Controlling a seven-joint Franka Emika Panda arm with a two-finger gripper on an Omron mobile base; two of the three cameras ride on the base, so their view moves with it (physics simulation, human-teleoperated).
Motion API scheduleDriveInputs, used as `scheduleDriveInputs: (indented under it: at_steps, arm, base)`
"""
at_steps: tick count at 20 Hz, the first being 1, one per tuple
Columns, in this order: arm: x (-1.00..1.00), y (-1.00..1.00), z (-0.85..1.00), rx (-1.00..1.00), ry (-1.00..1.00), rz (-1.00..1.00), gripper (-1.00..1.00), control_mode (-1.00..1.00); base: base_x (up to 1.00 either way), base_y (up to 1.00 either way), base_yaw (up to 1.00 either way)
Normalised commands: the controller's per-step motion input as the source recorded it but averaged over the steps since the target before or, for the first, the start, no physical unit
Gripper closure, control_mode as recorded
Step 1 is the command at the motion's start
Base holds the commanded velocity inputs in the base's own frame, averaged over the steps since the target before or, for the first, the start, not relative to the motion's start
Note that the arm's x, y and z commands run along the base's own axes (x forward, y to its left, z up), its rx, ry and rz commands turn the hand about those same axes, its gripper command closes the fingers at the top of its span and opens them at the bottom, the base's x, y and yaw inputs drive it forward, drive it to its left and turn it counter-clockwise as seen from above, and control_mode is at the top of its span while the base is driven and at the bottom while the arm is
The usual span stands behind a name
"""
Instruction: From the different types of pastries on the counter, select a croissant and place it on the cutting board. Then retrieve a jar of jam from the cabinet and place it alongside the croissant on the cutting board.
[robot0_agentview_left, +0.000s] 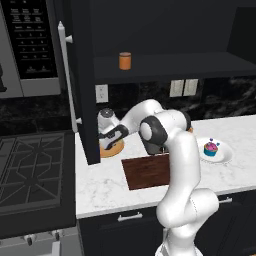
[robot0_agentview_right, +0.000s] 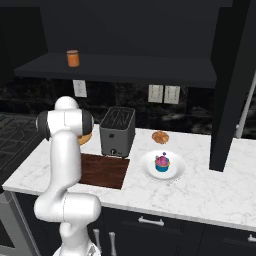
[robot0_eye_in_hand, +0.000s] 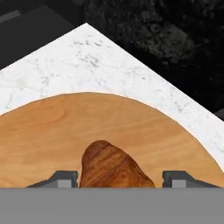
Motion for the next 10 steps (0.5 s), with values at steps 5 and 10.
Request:
scheduleDriveInputs:
  at_steps: [5, 10]
  arm:
    - [0.64, -0.01, 0.13, 0.0, 0.17, 0.01, 1.0, -1.0]
    - [0.21, 0.0, 0.73, -0.03, 0.12, 0.06, 1.0, -1.0]
  base:
    - [0.0, 0.0, 0.0]
    - [0.0, 0.0, 0.0]
